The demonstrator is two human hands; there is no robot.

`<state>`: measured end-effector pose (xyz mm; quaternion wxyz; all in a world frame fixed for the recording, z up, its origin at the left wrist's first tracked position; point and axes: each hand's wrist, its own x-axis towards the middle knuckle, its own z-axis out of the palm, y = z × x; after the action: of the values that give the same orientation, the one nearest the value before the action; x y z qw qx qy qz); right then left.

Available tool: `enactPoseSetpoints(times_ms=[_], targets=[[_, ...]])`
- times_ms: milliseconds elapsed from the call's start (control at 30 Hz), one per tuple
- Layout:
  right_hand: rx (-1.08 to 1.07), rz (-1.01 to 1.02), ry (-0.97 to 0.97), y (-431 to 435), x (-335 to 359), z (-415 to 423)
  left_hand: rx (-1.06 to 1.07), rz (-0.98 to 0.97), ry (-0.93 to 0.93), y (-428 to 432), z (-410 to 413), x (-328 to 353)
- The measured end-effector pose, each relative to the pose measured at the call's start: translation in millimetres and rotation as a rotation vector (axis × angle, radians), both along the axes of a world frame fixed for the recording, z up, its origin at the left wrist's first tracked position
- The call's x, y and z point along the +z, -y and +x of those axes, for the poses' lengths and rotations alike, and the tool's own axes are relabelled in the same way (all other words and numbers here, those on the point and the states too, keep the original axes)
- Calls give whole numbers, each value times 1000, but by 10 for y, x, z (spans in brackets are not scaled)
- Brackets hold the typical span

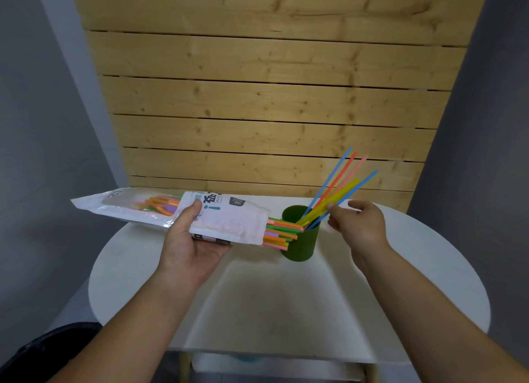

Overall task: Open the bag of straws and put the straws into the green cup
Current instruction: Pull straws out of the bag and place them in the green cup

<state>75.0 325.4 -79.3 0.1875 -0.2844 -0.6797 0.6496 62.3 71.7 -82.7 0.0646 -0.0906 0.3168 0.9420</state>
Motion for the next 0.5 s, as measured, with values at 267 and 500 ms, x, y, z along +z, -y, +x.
enactPoseSetpoints(times_ms=[267, 500], targets=[[228, -217, 174, 127, 88, 314, -11, 9, -33, -9, 16, 38], [497, -311, 47, 320, 261, 432, -46, -21, -73, -32, 51, 50]])
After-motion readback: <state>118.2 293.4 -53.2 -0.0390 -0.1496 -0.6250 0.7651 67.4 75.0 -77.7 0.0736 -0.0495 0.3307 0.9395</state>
